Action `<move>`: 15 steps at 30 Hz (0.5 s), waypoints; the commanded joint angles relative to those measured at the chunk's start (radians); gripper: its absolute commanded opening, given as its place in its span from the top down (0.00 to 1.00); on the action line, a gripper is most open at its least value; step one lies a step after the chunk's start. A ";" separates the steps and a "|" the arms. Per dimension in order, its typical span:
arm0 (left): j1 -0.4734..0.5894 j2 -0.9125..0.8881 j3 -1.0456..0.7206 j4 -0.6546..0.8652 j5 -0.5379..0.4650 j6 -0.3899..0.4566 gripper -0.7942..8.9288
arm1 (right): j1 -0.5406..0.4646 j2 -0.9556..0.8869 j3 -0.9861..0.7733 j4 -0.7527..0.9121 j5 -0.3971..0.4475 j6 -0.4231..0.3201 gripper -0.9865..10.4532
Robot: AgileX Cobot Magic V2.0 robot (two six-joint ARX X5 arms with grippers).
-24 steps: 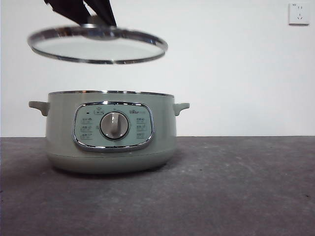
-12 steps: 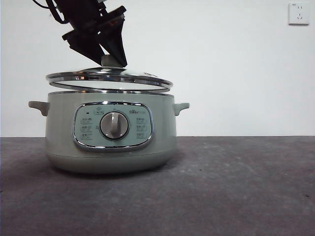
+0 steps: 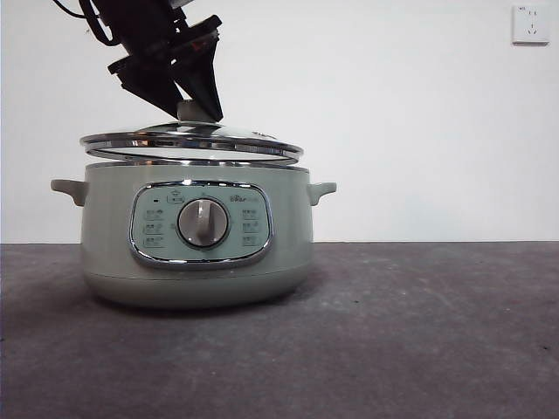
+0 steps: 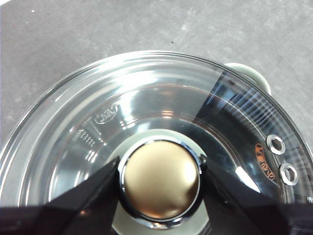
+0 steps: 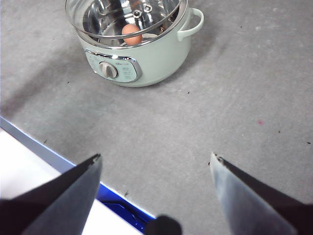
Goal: Pick up the egg,open the lid,put the egg in the pot,close the lid
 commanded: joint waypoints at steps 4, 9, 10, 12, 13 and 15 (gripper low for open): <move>-0.001 -0.001 0.005 0.016 0.011 0.011 0.93 | 0.001 -0.002 -0.007 0.007 0.024 0.010 0.58; -0.002 0.001 0.005 0.009 0.010 0.011 0.93 | 0.001 -0.002 -0.007 0.009 0.024 0.008 0.58; -0.002 0.001 0.005 0.009 0.010 0.011 0.93 | 0.001 -0.002 -0.007 0.009 0.024 0.008 0.58; -0.002 0.009 0.005 0.009 0.010 0.011 0.93 | 0.001 -0.002 -0.007 0.009 0.024 0.008 0.58; -0.002 0.017 0.005 0.004 0.010 0.011 0.93 | 0.001 -0.002 -0.007 0.010 0.024 0.008 0.58; -0.009 0.029 0.005 0.003 0.010 0.008 0.93 | 0.001 -0.002 -0.007 0.011 0.024 0.008 0.58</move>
